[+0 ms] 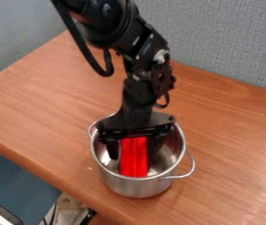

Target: Move the red object from the metal pot to the table

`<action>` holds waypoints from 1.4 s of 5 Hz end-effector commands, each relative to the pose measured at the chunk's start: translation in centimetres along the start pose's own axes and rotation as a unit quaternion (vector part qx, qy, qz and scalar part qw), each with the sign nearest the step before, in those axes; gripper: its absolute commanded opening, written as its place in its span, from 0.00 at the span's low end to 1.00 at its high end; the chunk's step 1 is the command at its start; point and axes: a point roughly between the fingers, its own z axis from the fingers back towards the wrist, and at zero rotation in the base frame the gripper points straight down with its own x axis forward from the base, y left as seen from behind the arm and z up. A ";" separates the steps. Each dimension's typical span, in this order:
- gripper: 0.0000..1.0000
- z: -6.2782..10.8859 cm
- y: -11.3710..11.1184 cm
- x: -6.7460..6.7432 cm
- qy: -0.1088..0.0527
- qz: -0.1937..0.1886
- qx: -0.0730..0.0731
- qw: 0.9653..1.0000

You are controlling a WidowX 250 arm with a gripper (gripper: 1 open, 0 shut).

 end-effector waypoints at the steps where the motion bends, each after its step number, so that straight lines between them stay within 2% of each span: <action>1: 1.00 1.1 -0.5 1.1 -0.017 0.005 -0.017 1.000; 7: 1.00 2.3 -0.8 2.2 -0.023 0.029 -0.022 0.999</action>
